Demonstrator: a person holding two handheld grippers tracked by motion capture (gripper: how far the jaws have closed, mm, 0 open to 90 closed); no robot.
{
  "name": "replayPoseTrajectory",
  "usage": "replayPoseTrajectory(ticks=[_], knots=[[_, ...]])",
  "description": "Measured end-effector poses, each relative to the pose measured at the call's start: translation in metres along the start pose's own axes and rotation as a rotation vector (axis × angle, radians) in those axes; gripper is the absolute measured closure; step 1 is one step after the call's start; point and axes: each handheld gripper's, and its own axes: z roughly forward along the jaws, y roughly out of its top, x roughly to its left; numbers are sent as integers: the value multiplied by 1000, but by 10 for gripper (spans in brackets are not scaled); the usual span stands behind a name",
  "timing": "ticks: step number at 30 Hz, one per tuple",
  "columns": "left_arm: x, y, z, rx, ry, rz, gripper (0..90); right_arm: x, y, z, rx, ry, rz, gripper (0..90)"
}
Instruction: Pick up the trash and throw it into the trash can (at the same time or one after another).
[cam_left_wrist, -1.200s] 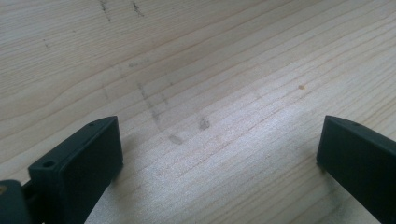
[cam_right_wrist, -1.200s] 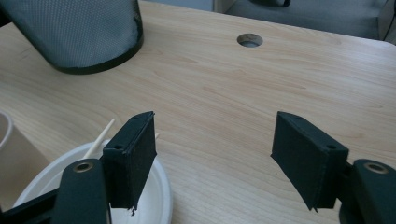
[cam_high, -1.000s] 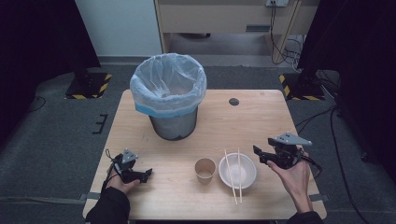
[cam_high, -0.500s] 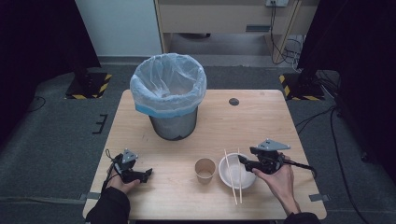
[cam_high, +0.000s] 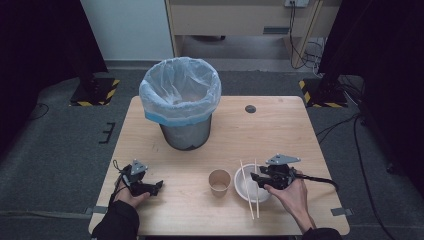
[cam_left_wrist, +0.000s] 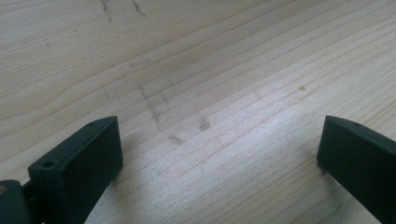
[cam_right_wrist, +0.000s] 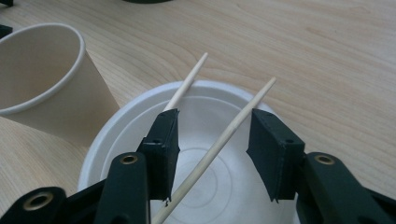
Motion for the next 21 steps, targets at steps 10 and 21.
replayPoseTrajectory(ticks=[10,21], knots=[[0,0,0,0,0,0,0,3,-3,9,75,-19,4,616],[0,0,0,0,0,0,0,2,-3,8,107,-45,21,689]])
